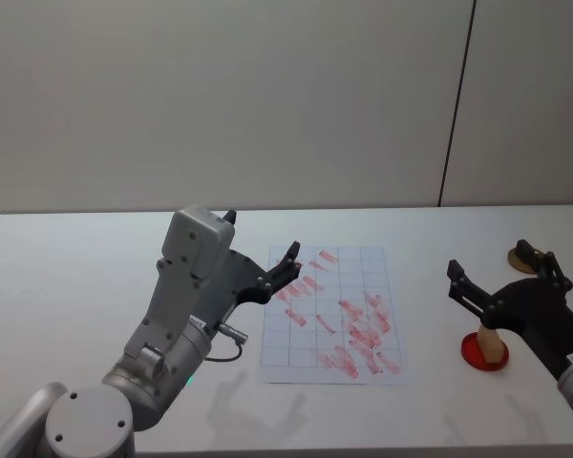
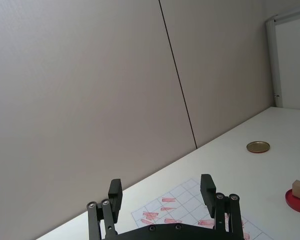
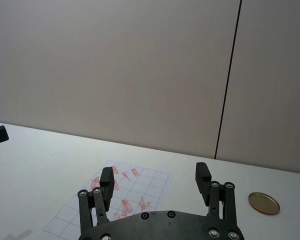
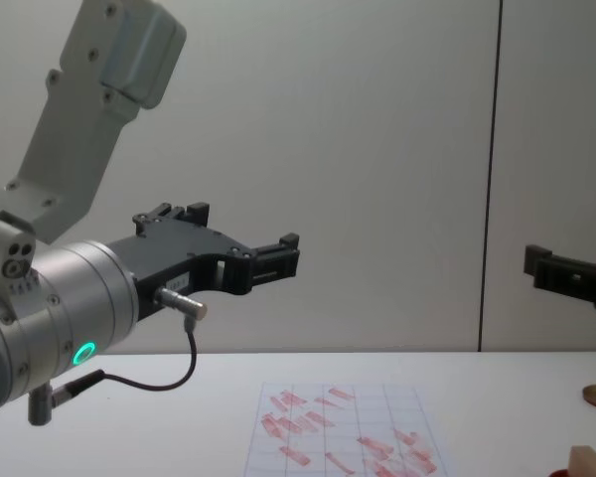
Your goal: Use the one hand to pick up the stamp and affix it onto the A4 paper.
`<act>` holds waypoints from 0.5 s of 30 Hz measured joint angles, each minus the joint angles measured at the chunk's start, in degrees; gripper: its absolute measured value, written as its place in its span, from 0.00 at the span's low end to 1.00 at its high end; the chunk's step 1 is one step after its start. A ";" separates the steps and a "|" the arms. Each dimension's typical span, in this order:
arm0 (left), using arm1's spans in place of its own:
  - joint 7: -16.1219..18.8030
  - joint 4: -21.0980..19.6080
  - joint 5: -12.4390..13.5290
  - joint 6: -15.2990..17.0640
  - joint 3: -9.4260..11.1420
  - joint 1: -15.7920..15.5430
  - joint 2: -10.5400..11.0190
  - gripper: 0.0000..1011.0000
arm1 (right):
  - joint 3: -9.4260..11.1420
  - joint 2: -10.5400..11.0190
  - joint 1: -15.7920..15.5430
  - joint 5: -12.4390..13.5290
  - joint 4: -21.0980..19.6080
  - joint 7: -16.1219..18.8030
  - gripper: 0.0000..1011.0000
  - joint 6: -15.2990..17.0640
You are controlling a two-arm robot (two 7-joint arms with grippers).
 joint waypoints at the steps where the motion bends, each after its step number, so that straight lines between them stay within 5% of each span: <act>1: 0.00 0.00 0.00 0.00 0.00 0.00 0.00 0.98 | 0.00 0.00 0.00 0.00 0.00 0.00 0.99 0.00; 15: 0.00 0.00 0.00 0.00 0.00 0.00 0.00 0.98 | 0.00 0.00 0.00 0.00 0.00 0.00 0.99 0.00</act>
